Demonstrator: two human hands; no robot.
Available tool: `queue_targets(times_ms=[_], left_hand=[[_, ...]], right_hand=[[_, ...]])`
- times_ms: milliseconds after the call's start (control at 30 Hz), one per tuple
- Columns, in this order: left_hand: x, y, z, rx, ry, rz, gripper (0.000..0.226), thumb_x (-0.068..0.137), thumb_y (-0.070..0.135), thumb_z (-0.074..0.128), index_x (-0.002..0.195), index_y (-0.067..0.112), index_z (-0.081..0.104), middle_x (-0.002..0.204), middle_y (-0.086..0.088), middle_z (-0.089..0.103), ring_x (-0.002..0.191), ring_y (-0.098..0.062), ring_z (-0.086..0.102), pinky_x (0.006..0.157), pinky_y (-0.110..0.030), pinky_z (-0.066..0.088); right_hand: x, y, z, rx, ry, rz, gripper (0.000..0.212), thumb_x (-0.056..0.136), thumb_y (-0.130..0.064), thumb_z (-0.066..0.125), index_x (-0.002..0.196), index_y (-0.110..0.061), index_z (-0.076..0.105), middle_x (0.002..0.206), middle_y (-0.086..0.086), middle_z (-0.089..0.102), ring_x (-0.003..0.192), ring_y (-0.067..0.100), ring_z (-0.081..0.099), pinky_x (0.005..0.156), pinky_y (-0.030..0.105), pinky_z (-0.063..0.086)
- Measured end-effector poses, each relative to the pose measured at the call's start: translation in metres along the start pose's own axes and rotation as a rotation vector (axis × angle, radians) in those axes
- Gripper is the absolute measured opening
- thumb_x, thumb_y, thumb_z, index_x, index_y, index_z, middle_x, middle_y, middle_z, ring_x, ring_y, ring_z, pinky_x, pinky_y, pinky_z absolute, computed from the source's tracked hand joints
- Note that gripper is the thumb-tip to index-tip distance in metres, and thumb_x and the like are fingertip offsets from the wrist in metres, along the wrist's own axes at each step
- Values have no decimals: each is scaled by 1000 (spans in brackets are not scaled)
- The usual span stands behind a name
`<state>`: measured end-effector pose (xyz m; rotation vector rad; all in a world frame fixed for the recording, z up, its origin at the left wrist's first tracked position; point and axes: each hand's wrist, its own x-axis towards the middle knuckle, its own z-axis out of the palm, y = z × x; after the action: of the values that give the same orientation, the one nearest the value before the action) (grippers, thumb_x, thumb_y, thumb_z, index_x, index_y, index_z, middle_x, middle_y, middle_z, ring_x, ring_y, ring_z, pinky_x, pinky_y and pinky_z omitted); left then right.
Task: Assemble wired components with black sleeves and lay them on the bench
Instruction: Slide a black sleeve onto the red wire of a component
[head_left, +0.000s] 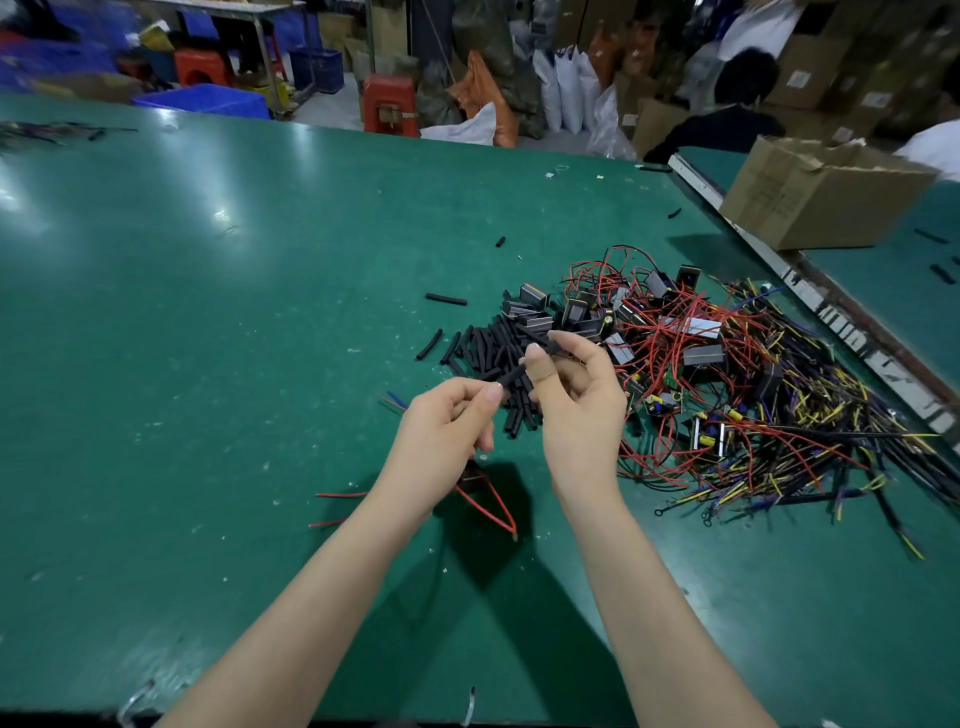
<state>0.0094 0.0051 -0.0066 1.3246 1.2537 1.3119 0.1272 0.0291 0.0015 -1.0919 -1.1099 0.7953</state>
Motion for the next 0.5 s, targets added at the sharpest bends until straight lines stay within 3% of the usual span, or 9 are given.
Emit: queue_targets(times_ms=[200,300,367,433,500], left_hand=[[3,-8,-1,20,-80,-12,17,93,20,57,92,20,40,50,6,60,42,-7,46,49,-18,39],[3,-13,4,16,-20,8,18,93,20,56,92,22,38,50,7,58,45,-8,46,53,-24,38],[-1,-15,5,25,-16,26,14,93,32,52,94,26,39,54,10,60,48,-7,48,57,-27,38],[-3,-17,-1,183,-58,48,18,88,49,44,96,33,46,65,21,65,57,1,52,66,-30,40],[-5,-20,-12,494,-165,79,15,93,51,43,97,43,55,80,34,63,84,10,54,88,-34,35]], right_hand=[[5,2,4,0,-284,140,23,89,-12,65,107,-26,60,71,-3,70,65,5,61,68,27,51],[1,6,5,30,-313,156,26,90,-10,64,106,-30,58,71,-1,71,65,6,63,63,20,50],[-2,8,1,39,-295,119,28,89,-9,64,104,-32,59,70,0,70,63,7,59,62,19,49],[-1,10,-5,26,-247,70,26,90,-10,64,104,-31,58,70,0,68,57,5,52,62,19,45],[1,12,-10,18,-204,51,24,91,-11,63,104,-30,57,72,-2,70,58,4,52,65,21,44]])
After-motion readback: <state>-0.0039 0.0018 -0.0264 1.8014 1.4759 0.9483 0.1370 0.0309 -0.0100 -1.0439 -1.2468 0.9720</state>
